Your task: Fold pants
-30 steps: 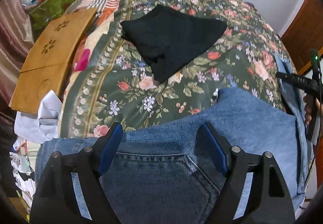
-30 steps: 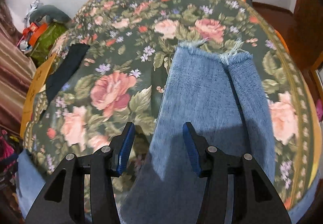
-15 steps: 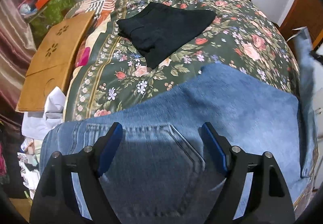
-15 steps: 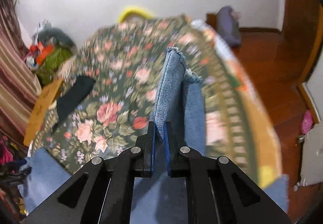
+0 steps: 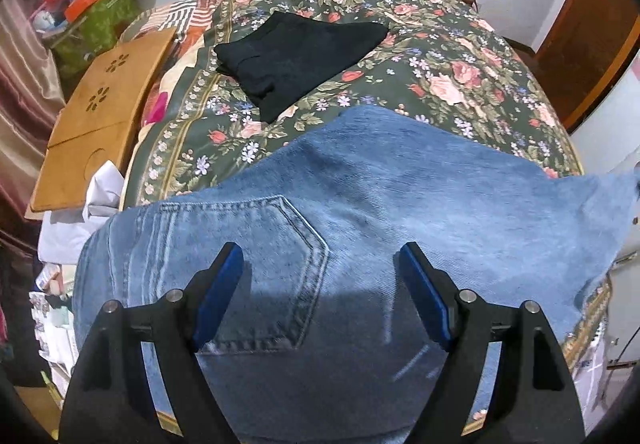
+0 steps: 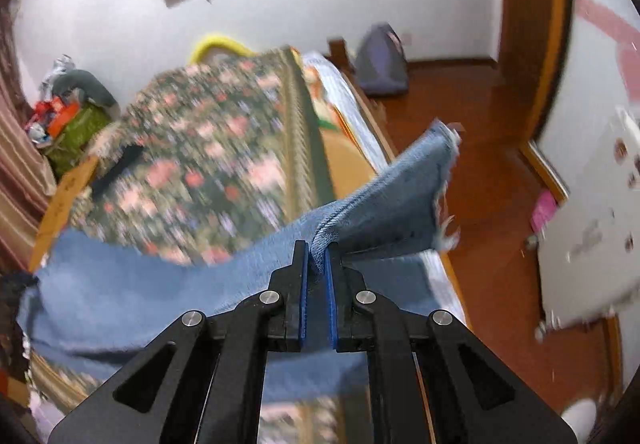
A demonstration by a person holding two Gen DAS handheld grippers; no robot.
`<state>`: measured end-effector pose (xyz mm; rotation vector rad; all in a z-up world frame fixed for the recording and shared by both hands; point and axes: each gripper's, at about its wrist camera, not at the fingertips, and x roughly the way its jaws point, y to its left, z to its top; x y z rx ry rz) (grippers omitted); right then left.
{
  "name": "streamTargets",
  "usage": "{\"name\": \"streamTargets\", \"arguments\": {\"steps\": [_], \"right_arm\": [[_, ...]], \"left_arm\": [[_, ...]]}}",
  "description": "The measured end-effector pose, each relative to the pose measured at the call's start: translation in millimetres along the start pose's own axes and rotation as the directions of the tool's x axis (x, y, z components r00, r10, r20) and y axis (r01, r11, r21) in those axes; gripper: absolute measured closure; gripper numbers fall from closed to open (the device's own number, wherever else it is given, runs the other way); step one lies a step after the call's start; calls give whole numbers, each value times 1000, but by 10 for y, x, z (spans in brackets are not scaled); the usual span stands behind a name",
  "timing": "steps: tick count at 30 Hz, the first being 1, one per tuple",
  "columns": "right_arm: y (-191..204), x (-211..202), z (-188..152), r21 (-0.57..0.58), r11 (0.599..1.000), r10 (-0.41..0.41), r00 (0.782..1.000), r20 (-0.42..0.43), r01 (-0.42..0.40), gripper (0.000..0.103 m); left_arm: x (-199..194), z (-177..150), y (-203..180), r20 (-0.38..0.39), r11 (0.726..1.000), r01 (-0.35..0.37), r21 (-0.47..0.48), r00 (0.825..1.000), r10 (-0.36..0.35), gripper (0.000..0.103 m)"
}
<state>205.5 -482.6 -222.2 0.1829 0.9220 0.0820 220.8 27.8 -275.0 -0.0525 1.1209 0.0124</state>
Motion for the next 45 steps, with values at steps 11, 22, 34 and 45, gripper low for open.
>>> {"name": "streamTargets", "arguments": {"steps": [11, 22, 34, 45], "right_arm": [[-34, 151, -483, 35, 996, -79, 987, -142, 85, 82], [1791, 64, 226, -263, 943, 207, 978, -16, -204, 65], [3750, 996, 111, -440, 785, 374, 900, -225, -436, 52], [4032, 1679, -125, -333, 773, 398, 822, -407, -540, 65]], "left_arm": [[-409, -11, 390, 110, 999, -7, -49, 994, 12, 23], [-737, 107, 1878, 172, 968, -102, -230, 974, 144, 23], [293, -273, 2681, -17, 944, -10, -328, 1000, 4, 28], [472, -485, 2596, -8, 914, 150, -378, 986, -165, 78]]}}
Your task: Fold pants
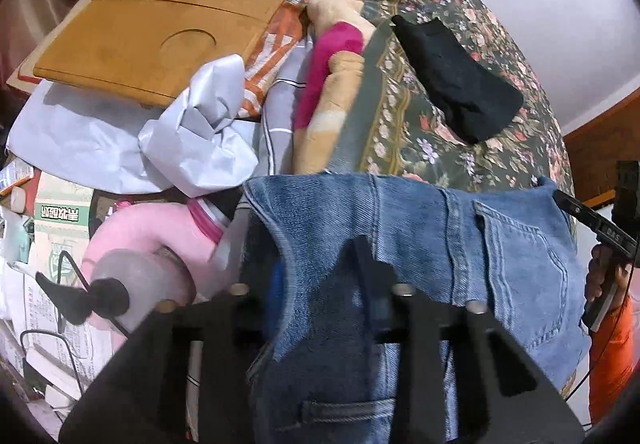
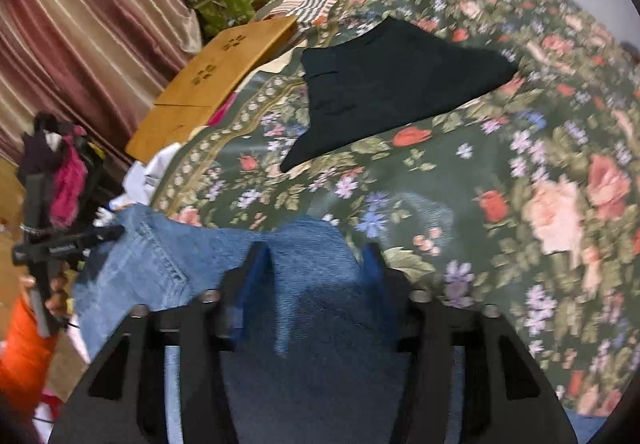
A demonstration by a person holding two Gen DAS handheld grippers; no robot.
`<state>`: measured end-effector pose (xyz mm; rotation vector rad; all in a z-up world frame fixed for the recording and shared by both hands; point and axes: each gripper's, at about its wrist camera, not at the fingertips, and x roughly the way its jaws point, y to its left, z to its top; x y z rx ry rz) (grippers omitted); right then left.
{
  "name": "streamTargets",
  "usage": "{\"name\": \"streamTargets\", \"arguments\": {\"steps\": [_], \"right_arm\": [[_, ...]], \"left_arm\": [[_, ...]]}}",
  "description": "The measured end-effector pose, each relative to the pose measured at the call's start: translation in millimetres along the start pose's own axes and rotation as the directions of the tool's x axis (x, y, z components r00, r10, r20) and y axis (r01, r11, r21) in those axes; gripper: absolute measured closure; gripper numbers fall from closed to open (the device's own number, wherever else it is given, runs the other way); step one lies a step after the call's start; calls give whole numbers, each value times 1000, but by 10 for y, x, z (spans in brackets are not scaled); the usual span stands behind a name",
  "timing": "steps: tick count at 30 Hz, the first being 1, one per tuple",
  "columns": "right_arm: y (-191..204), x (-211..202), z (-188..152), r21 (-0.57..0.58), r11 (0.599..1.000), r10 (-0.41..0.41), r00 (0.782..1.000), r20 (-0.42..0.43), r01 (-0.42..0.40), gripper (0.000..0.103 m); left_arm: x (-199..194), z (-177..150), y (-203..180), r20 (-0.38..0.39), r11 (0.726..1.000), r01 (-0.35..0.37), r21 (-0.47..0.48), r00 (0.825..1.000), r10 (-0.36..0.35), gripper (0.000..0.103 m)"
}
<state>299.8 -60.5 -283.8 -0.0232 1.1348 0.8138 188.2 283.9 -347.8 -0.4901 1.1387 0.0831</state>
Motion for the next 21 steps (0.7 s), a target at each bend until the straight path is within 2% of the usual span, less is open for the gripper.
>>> {"name": "streamTargets", "arguments": {"steps": [2, 4, 6, 10, 13, 14, 15, 16, 18, 19, 21], "right_arm": [[30, -23, -36, -15, 1000, -8, 1000, 20, 8, 71], [66, -46, -48, -35, 998, -46, 998, 42, 47, 86], [118, -103, -82, -74, 992, -99, 993, 71, 104, 95], [248, -132, -104, -141, 974, -159, 981, 113, 174, 96], [243, -40, -76, -145, 968, -190, 977, 98, 203, 96], [232, -9, -68, -138, 968, -197, 976, 90, 208, 96], [217, 3, -60, -130, 968, -205, 975, 84, 215, 96], [207, 3, -58, -123, 969, -205, 976, 75, 213, 95], [214, -47, -39, -111, 971, -206, 976, 62, 212, 94], [223, -113, -40, -103, 972, -206, 977, 60, 211, 93], [244, -283, -86, -96, 974, -199, 978, 54, 204, 91]], "left_arm": [[-31, -52, -110, 16, 999, -27, 32, 1000, 26, 89], [-66, -94, -234, 47, 992, -99, 73, 994, 95, 91], [-110, -150, -365, 94, 975, -179, 129, 981, 168, 93], [-226, -264, -489, 170, 927, -318, 197, 943, 287, 94], [-167, -283, -430, 174, 893, -393, 219, 916, 361, 93], [-111, -284, -390, 178, 860, -462, 218, 885, 430, 97], [-61, -275, -335, 168, 847, -483, 222, 875, 455, 96], [-35, -255, -245, 116, 885, -416, 211, 909, 400, 96], [-110, -237, -104, 61, 937, -319, 143, 948, 313, 96], [-193, -231, -72, 60, 953, -277, 120, 961, 271, 96], [-370, -250, -72, 90, 964, -243, 110, 968, 234, 90]]}}
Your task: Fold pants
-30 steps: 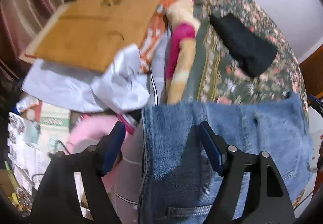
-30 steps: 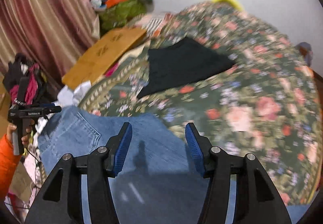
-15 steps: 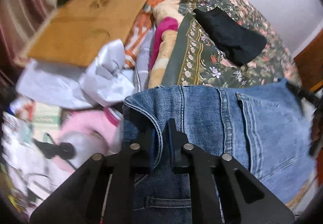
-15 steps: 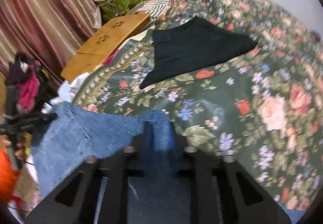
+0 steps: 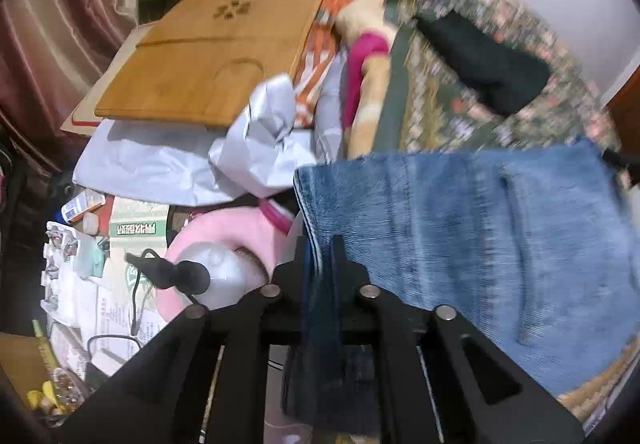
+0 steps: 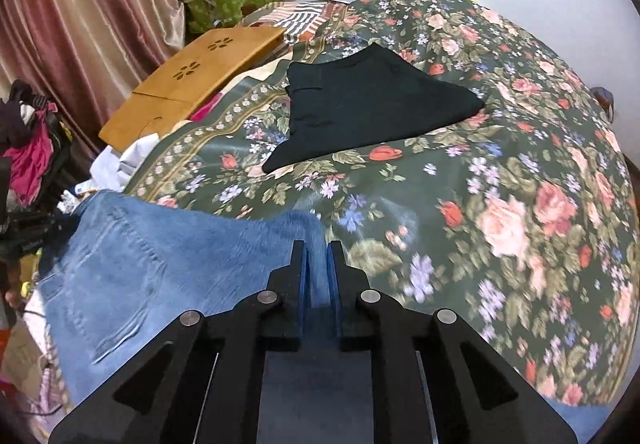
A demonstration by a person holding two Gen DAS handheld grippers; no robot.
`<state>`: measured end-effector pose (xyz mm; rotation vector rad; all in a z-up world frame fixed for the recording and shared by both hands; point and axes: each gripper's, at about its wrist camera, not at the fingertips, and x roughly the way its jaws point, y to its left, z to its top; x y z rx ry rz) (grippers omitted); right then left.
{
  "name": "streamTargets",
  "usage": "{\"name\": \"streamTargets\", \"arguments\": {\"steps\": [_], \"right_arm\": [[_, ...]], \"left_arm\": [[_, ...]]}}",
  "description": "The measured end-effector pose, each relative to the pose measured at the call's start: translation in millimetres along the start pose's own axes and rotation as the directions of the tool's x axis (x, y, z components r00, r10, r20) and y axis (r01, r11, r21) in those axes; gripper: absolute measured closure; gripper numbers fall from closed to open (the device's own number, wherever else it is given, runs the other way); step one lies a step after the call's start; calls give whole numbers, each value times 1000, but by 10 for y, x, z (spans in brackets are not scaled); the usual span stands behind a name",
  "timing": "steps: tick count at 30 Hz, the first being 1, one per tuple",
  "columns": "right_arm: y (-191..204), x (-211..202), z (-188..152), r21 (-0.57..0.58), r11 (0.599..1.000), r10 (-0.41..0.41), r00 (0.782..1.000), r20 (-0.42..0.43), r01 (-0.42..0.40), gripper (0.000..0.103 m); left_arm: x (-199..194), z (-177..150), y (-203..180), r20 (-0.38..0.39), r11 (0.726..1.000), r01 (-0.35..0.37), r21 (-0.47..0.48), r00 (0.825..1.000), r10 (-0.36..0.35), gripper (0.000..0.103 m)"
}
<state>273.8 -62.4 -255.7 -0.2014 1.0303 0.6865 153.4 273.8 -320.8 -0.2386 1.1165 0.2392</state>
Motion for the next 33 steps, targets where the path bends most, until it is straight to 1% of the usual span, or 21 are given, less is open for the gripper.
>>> {"name": "streamTargets", "arguments": {"steps": [1, 2, 3, 4, 5, 7, 8, 10, 11, 13, 15, 17, 19, 22, 25, 26, 28, 29, 31, 32, 33], "right_arm": [[-1, -79, -29, 2, 1000, 7, 1000, -1, -7, 87], [-6, -191, -71, 5, 1000, 14, 1000, 4, -14, 84], [-10, -310, -124, 9, 1000, 17, 1000, 16, -18, 78], [-15, -403, -175, 14, 1000, 17, 1000, 27, -17, 73], [-18, -499, -231, 21, 1000, 14, 999, 38, -15, 72], [-28, -707, -388, 39, 999, 9, 999, 53, -11, 68], [-27, -793, -477, 45, 999, 4, 999, 54, -7, 68], [-28, -912, -644, 64, 998, -1, 998, 58, -2, 64], [-33, -955, -746, 83, 997, 0, 998, 57, -4, 62], [-40, -962, -923, 120, 993, 14, 999, 38, -19, 60], [-25, -878, -1125, 144, 989, 25, 1000, -8, -23, 60], [8, -707, -1358, 147, 989, 18, 996, -91, -4, 60], [21, -747, -1570, 153, 988, -4, 1000, -28, 8, 60], [-28, -870, -1699, 200, 980, 7, 1000, -9, -5, 60], [-108, -1001, -1808, 208, 978, 13, 1000, -3, -12, 60], [-122, -1061, -1853, 200, 980, 4, 1000, 1, -4, 60], [-209, -1207, -1942, 194, 979, -64, 998, 5, 62, 60], [-269, -1276, -1988, 203, 974, -101, 995, 8, 97, 59], [-515, -1445, -2074, 249, 955, -174, 984, 34, 160, 56], [-629, -1532, -2130, 275, 945, -197, 979, 48, 177, 56], [-855, -1656, -2208, 331, 922, -235, 970, 65, 201, 56]], "left_arm": [[-106, -18, 9, 18, 1000, 9, 6, 1000, -9, 80], [-168, -40, 6, 25, 1000, 16, 9, 1000, -16, 59], [-242, -80, -1, 32, 999, 30, 12, 999, -30, 47], [-298, -127, -16, 41, 999, 50, 11, 998, -50, 32], [-337, -179, -33, 44, 997, 71, 13, 996, -71, 30], [-341, -262, -107, 19, 996, 90, 27, 996, -90, 30], [-316, -316, -117, 3, 996, 83, 27, 997, -83, 30], [-227, -424, -158, -35, 999, 35, 14, 999, -34, 29], [-167, -500, -152, -42, 1000, 30, -2, 999, -30, 29], [-96, -635, -134, -22, 999, 33, -41, 999, -34, 28], [-94, -702, -148, 1, 999, 22, -47, 1000, -22, 28], [-97, -727, -167, 7, 999, 5, -46, 1000, -5, 28], [-83, -742, -178, -1, 1000, -8, -27, 1000, 8, 28], [-93, -742, -176, -21, 1000, -15, -10, 1000, 15, 28], [-161, -691, -190, -41, 1000, -27, 10, 999, 27, 30], [-212, -656, -210, -44, 1000, -26, 15, 999, 27, 35], [-319, -578, -271, -37, 999, -32, 30, 999, 33, 35], [-428, -501, -348, -6, 998, -41, 45, 999, 42, 35], [-569, -405, -488, 34, 997, -47, 67, 998, 44, 35], [-662, -329, -617, 63, 995, -52, 81, 997, 47, 35], [-717, -278, -715, 81, 995, -52, 89, 996, 45, 35]]}}
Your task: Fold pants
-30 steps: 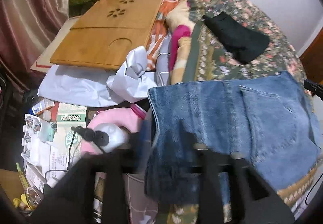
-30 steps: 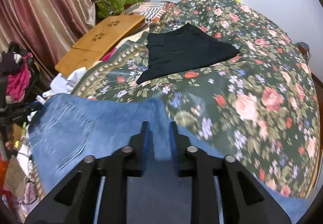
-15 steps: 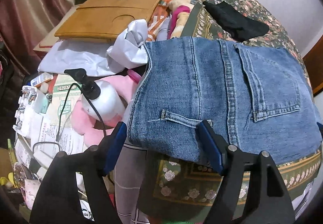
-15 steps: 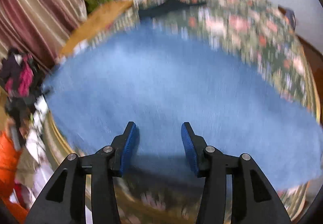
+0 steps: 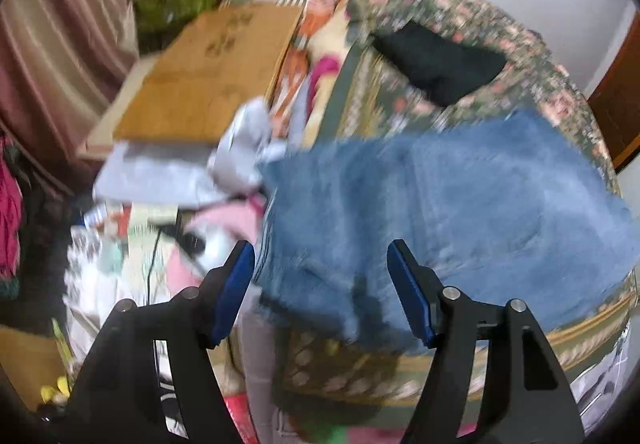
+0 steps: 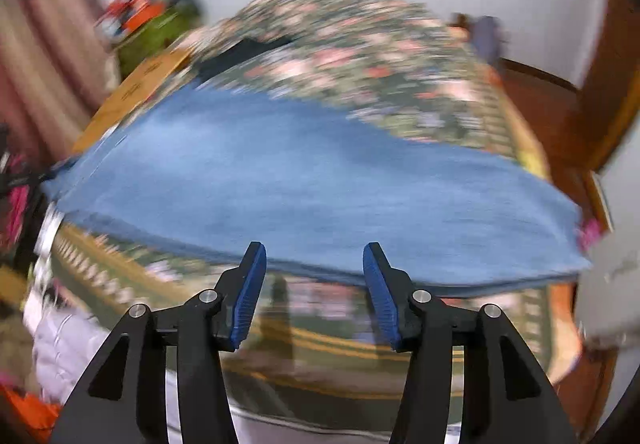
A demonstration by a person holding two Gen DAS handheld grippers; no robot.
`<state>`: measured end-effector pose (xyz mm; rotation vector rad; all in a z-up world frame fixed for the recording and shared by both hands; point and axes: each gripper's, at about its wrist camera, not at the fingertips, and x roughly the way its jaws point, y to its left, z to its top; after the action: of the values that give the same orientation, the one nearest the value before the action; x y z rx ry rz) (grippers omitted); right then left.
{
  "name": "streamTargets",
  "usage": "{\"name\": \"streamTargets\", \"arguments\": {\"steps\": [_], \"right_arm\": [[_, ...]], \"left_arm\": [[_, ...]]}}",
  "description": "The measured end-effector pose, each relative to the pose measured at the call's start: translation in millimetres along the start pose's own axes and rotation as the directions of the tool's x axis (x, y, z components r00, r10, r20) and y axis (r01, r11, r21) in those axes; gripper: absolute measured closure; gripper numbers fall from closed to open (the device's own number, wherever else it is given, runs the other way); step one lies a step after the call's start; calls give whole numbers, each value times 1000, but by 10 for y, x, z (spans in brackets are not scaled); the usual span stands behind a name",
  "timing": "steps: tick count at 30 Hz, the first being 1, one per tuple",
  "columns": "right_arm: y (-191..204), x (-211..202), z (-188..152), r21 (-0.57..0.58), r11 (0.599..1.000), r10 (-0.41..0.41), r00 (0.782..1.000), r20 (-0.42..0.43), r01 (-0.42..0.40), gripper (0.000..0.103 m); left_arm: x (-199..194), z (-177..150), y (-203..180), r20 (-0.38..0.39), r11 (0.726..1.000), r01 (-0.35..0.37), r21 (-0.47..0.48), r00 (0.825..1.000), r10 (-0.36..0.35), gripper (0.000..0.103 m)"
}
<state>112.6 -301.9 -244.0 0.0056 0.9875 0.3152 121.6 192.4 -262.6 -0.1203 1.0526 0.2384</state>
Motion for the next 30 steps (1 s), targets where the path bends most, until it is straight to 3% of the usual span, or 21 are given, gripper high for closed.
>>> {"name": "streamTargets", "arguments": {"steps": [4, 9, 12, 16, 20, 21, 22, 24, 30], "right_arm": [[-843, -202, -31, 225, 973, -66, 995, 71, 49, 55], [-1663, -164, -207, 416, 901, -158, 986, 48, 124, 55], [-1974, -55, -270, 471, 865, -206, 978, 21, 172, 54], [-2226, 190, -281, 527, 830, -205, 979, -21, 185, 55], [-2350, 282, -368, 589, 798, -175, 984, 24, 127, 55], [-2364, 318, -371, 592, 795, -187, 982, 27, 135, 60], [-2365, 328, -373, 587, 797, -196, 980, 32, 140, 77], [-2335, 325, -378, 569, 806, -228, 973, 45, 163, 91], [-2336, 326, -372, 484, 830, -337, 941, 41, 276, 96]], "left_arm": [[-104, 231, -467, 24, 996, 83, 12, 996, -83, 32], [-17, 317, -1146, 0, 987, 143, 72, 990, -143, 31], [69, 319, -1509, -17, 981, 157, 111, 988, -156, 31], [196, 252, -1854, -55, 971, 180, 155, 983, -173, 31], [385, 157, -2048, -119, 965, 197, 175, 977, -178, 31], [428, 119, -2077, -132, 965, 194, 175, 976, -172, 31], [477, 88, -2109, -139, 967, 186, 175, 977, -163, 30], [487, 34, -2137, -116, 968, 173, 180, 981, -153, 25], [511, -25, -2202, -86, 968, 138, 207, 989, -123, 15]]}}
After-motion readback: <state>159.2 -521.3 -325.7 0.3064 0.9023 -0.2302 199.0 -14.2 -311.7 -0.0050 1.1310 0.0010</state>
